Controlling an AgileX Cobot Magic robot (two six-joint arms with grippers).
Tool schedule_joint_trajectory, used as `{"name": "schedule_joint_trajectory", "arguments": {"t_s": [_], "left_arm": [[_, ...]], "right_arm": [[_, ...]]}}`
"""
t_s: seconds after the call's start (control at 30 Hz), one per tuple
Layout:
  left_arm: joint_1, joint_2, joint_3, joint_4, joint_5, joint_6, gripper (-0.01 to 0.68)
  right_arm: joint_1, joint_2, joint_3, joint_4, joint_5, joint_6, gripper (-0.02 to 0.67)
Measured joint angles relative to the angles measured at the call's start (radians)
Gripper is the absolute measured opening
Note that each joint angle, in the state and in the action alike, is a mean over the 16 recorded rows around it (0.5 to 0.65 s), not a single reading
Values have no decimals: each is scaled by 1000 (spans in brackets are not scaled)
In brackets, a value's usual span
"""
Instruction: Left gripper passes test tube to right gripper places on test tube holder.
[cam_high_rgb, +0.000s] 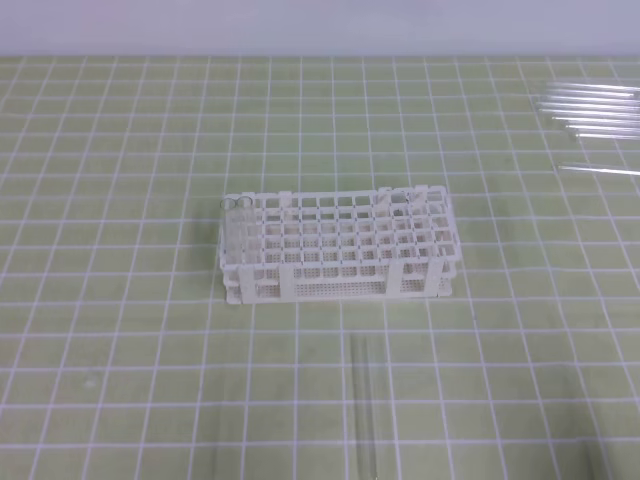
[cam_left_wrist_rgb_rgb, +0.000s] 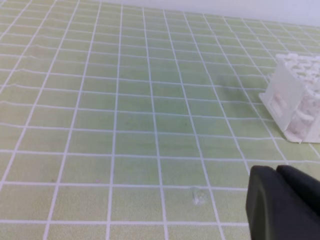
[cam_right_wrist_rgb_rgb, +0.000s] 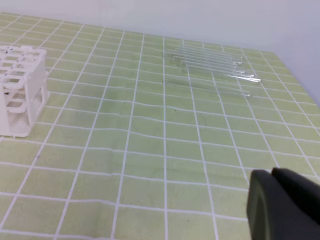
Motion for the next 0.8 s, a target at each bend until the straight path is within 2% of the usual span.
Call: {"name": "schedule_joint_trajectory", "arguments": {"t_s": [0.8], "left_arm": [[0,-9,3,0,-2,0,-3]], "right_arm": [[0,0,0,0,0,0,-18]]}}
